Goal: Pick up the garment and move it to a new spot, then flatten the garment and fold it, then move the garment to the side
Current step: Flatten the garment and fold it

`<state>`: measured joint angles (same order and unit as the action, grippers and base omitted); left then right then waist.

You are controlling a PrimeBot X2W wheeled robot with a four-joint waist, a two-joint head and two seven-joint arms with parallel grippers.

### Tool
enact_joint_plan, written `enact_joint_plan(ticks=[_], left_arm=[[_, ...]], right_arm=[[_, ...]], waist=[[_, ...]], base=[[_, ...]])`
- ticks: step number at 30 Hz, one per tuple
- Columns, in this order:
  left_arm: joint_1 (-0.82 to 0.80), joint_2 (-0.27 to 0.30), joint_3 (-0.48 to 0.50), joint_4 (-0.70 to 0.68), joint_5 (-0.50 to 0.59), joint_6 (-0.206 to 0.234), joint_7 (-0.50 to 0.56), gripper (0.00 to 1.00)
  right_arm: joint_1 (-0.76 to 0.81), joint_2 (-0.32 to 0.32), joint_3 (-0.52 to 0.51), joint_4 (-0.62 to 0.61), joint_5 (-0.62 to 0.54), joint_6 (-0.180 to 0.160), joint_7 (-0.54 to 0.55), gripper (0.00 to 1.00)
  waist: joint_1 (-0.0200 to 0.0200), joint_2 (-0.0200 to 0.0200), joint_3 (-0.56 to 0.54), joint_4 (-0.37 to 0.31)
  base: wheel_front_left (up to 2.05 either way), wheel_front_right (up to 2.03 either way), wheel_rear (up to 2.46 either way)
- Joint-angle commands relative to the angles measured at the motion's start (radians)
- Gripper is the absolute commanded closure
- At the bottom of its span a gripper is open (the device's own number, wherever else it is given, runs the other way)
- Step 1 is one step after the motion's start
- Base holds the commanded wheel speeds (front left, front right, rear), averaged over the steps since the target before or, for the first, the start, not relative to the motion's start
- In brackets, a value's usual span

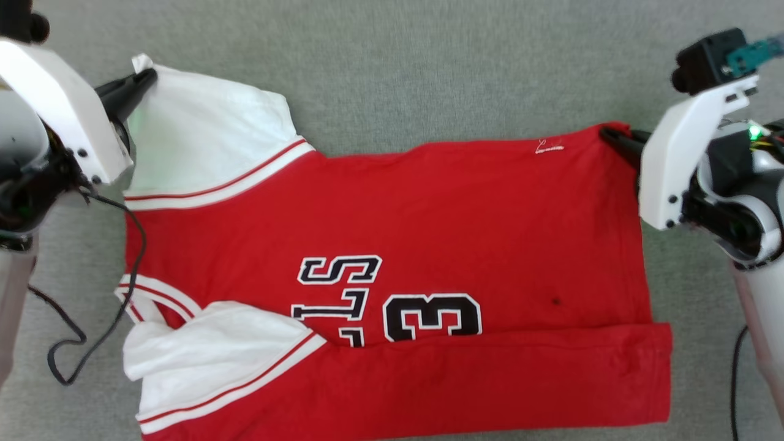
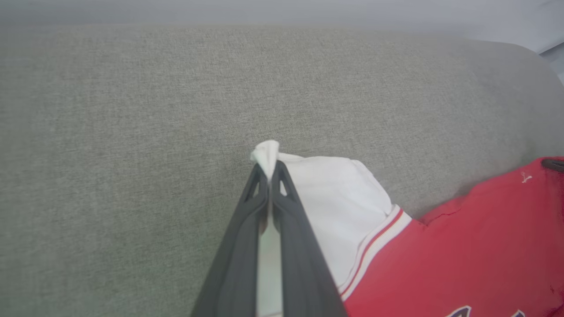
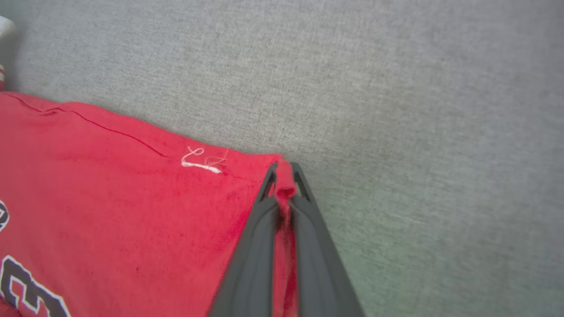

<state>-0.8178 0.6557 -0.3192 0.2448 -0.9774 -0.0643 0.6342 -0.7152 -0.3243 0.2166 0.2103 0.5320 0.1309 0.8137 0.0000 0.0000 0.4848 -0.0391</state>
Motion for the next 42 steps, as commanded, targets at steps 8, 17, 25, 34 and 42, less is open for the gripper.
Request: enact_joint_plan(ticks=[8,17,25,34,42], left_arm=[[0.216,-0.009,0.045,-0.046,-0.023,0.021,-0.123,1.00],[0.588,-0.056,0.084,-0.137,-0.071,0.094,-0.250,1.00],[0.840,-0.113,0.063,-0.178,-0.096,0.140,-0.299,0.05],[0.903,-0.146,0.035,-0.209,0.010,0.167,-0.438,0.00],[0.866,-0.166,0.053,-0.316,0.173,0.234,-0.646,0.00]], right_arm=[[0.193,-0.042,-0.055,-0.087,-0.009,0.000,-0.065,1.00],[0.507,0.001,-0.155,-0.150,-0.001,0.000,-0.110,1.00],[0.702,0.068,-0.211,-0.118,-0.041,-0.001,-0.191,0.00],[0.822,0.095,-0.260,-0.144,-0.043,0.000,-0.263,0.00],[0.826,0.100,-0.370,-0.321,-0.088,0.000,-0.174,0.00]], waist=[[0.0000,0.0000,-0.212,0.028],[0.0000,0.0000,-0.359,0.064],[0.0000,0.0000,-0.394,0.071],[0.0000,0.0000,-0.428,0.061],[0.0000,0.0000,-0.467,0.046]], base=[[0.00,0.00,0.00],[0.00,0.00,0.00],[0.00,0.00,0.00],[0.00,0.00,0.00],[0.00,0.00,0.00]])
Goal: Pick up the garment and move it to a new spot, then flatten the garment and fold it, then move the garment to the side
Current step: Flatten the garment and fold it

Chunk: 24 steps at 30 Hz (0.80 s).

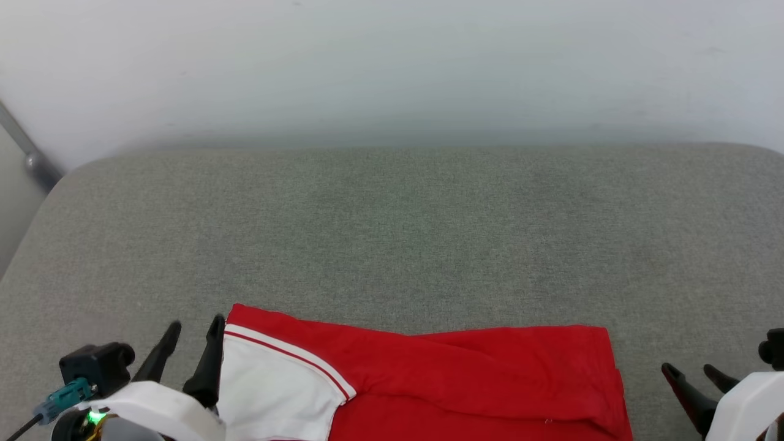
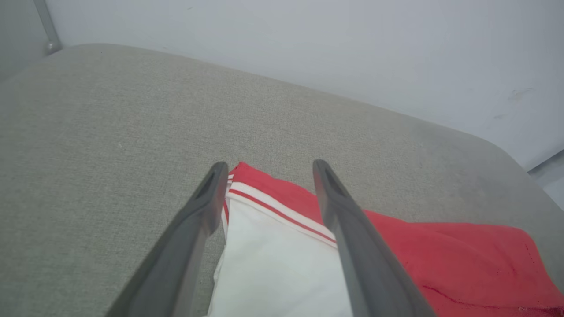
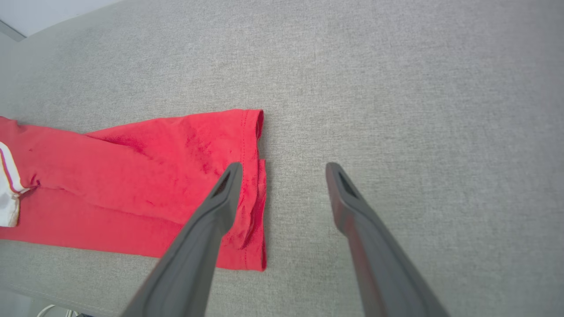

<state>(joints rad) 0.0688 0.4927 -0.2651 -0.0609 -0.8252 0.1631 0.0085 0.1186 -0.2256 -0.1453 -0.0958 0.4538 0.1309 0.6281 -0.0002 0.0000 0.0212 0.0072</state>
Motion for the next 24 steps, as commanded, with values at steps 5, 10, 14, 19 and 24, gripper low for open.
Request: enact_joint_plan(ticks=[5,10,14,19,24], left_arm=[[-0.074,-0.024,-0.013,-0.055,0.125,0.014,-0.153,0.00],[-0.136,-0.043,-0.038,-0.059,0.222,0.012,-0.235,0.00],[-0.168,-0.056,-0.051,-0.060,0.265,0.005,-0.254,0.00],[-0.194,-0.070,-0.066,-0.058,0.297,-0.003,-0.263,0.00],[-0.205,-0.079,-0.074,-0.046,0.313,-0.003,-0.268,0.00]], right_arm=[[-0.042,-0.021,-0.030,-0.051,-0.043,0.000,0.131,0.00],[-0.071,-0.013,-0.019,-0.031,-0.062,-0.001,0.220,0.00],[-0.096,0.009,-0.008,0.023,-0.062,0.000,0.242,0.00],[-0.129,0.033,0.018,0.129,-0.034,0.000,0.234,0.00],[-0.140,0.047,0.069,0.235,0.009,0.000,0.255,0.98]], waist=[[0.0002,0.0000,0.017,0.021],[0.0002,0.0000,0.071,0.063],[0.0002,0.0000,0.121,0.094],[0.0002,0.0000,0.164,0.117],[0.0002,0.0000,0.171,0.122]], base=[[0.00,0.00,0.00],[0.00,0.00,0.00],[0.00,0.00,0.00],[0.00,0.00,0.00],[0.00,0.00,0.00]])
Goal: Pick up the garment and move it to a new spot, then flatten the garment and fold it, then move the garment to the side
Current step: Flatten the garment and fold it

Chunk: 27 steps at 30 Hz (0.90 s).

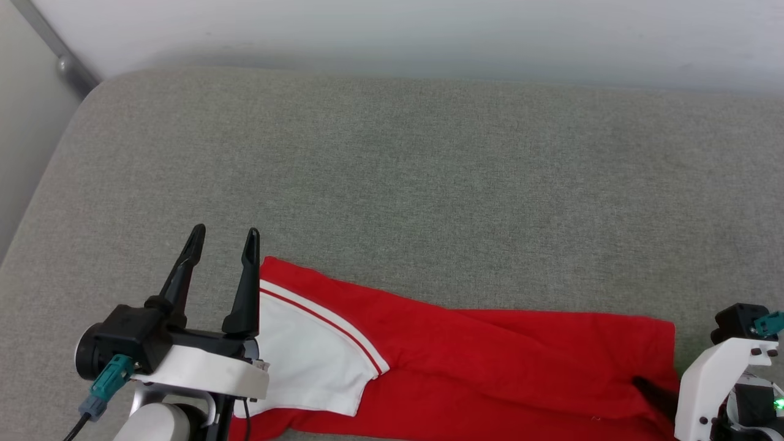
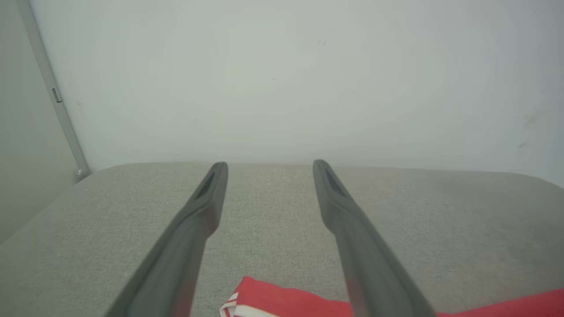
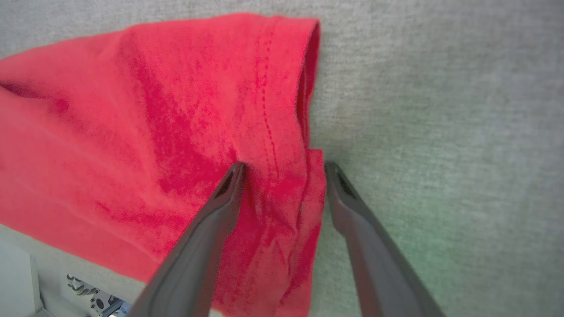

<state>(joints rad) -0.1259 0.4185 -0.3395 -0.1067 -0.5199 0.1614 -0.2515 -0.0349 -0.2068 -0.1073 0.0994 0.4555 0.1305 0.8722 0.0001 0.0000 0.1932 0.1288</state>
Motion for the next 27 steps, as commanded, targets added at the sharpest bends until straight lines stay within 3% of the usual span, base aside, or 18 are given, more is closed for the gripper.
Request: enact_joint_plan(ticks=[1,13,21,27], left_arm=[[-0.009,-0.005,0.000,0.003,0.009,-0.001,-0.008,0.00],[0.065,0.001,-0.017,0.033,0.022,0.026,-0.001,0.00],[0.120,0.006,-0.015,0.027,0.016,0.051,0.000,0.00],[0.140,0.011,-0.014,0.024,0.015,0.060,0.004,0.00]], right_arm=[[0.011,0.026,0.037,0.053,0.010,0.000,0.008,1.00],[-0.063,-0.063,0.042,0.061,0.056,0.000,-0.049,1.00],[-0.021,-0.084,-0.153,0.041,0.005,0.000,0.013,1.00],[-0.003,-0.051,-0.275,-0.028,-0.035,0.000,0.087,1.00]], waist=[[-0.0001,0.0000,-0.005,-0.002],[-0.0001,0.0000,-0.113,-0.051],[-0.0001,0.0000,-0.155,-0.084],[-0.0001,0.0000,-0.167,-0.098]], base=[[0.00,0.00,0.00],[0.00,0.00,0.00],[0.00,0.00,0.00],[0.00,0.00,0.00]])
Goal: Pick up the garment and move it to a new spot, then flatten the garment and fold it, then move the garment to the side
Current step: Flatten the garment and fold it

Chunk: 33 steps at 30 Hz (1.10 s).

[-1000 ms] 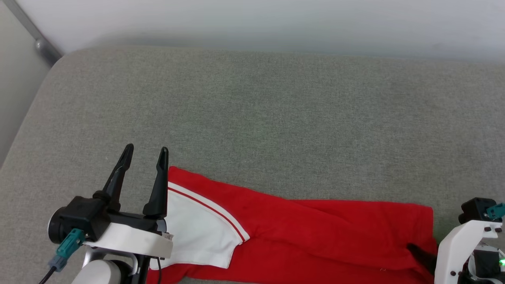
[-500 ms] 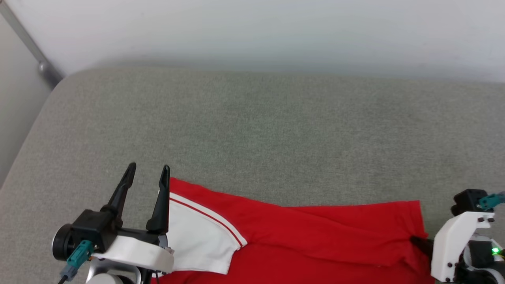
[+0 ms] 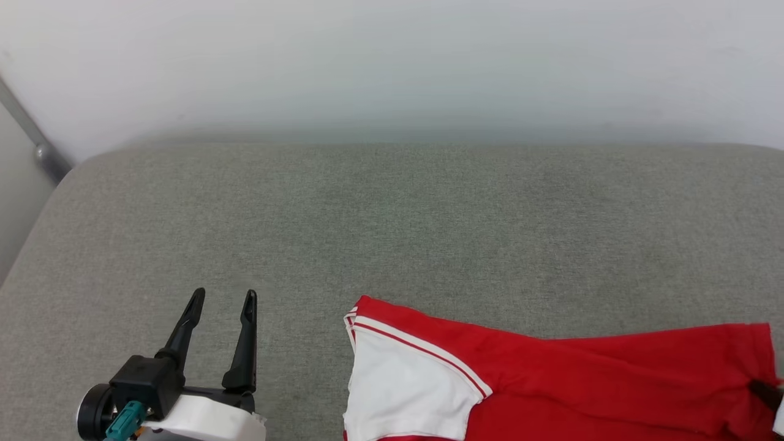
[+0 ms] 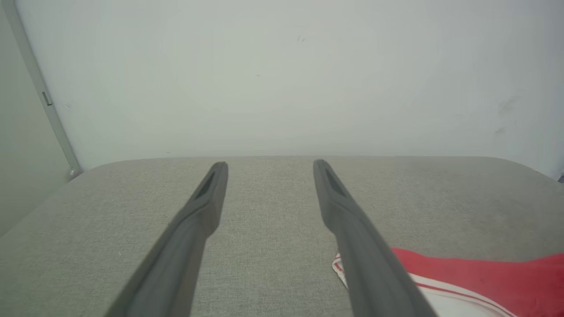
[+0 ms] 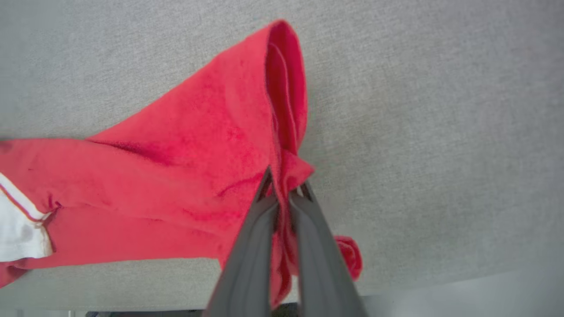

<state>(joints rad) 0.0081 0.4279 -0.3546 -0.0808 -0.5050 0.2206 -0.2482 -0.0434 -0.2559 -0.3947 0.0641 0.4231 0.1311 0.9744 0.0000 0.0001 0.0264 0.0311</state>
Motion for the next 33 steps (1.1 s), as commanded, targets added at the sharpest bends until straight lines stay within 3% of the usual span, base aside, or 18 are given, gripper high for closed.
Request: enact_joint_plan(ticks=[1,8,13,21,28,29,30,31,33], left_arm=[[0.008,0.003,-0.001,-0.004,0.003,0.005,0.003,0.00],[-0.010,0.006,-0.007,-0.010,0.005,0.006,0.010,0.00],[-0.033,0.000,-0.022,-0.007,0.008,-0.006,0.019,0.00],[-0.072,-0.016,-0.046,0.018,0.000,-0.026,0.024,0.00],[-0.095,-0.030,-0.054,0.040,-0.001,-0.034,0.014,0.00],[-0.095,-0.032,-0.054,0.043,-0.003,-0.036,0.013,0.00],[-0.096,-0.033,-0.053,0.047,-0.004,-0.036,0.012,0.00],[-0.097,-0.034,-0.053,0.051,-0.006,-0.038,0.011,0.00],[-0.097,-0.039,-0.048,0.056,-0.012,-0.040,0.008,0.00]], right_arm=[[-0.012,0.046,-0.006,-0.019,0.028,-0.001,0.028,1.00],[-0.062,0.179,0.045,-0.056,0.200,-0.001,0.141,1.00],[-0.102,0.207,0.153,0.002,0.394,-0.001,0.122,1.00],[-0.165,0.207,0.487,0.157,0.648,-0.001,-0.083,1.00],[-0.228,0.205,0.738,0.263,0.733,0.000,-0.267,1.00],[-0.233,0.205,0.760,0.281,0.732,-0.001,-0.290,0.90],[-0.241,0.205,0.777,0.303,0.729,-0.001,-0.316,0.23],[-0.250,0.205,0.793,0.317,0.726,0.000,-0.334,0.00],[-0.268,0.205,0.819,0.337,0.725,0.000,-0.369,0.00]], waist=[[0.0000,-0.0001,-0.001,-0.006],[0.0000,-0.0001,0.009,-0.007],[0.0000,-0.0001,0.023,0.018],[0.0000,-0.0001,0.038,0.075],[0.0000,-0.0001,0.055,0.110],[0.0000,-0.0001,0.056,0.112],[0.0000,-0.0001,0.058,0.115],[0.0000,-0.0001,0.060,0.116],[0.0000,-0.0001,0.063,0.114]], base=[[0.00,0.00,0.00],[0.00,0.00,0.00],[0.00,0.00,0.00],[0.00,0.00,0.00],[0.00,0.00,0.00],[0.00,0.00,0.00],[0.00,0.00,0.00],[0.00,0.00,0.00],[0.00,0.00,0.00]])
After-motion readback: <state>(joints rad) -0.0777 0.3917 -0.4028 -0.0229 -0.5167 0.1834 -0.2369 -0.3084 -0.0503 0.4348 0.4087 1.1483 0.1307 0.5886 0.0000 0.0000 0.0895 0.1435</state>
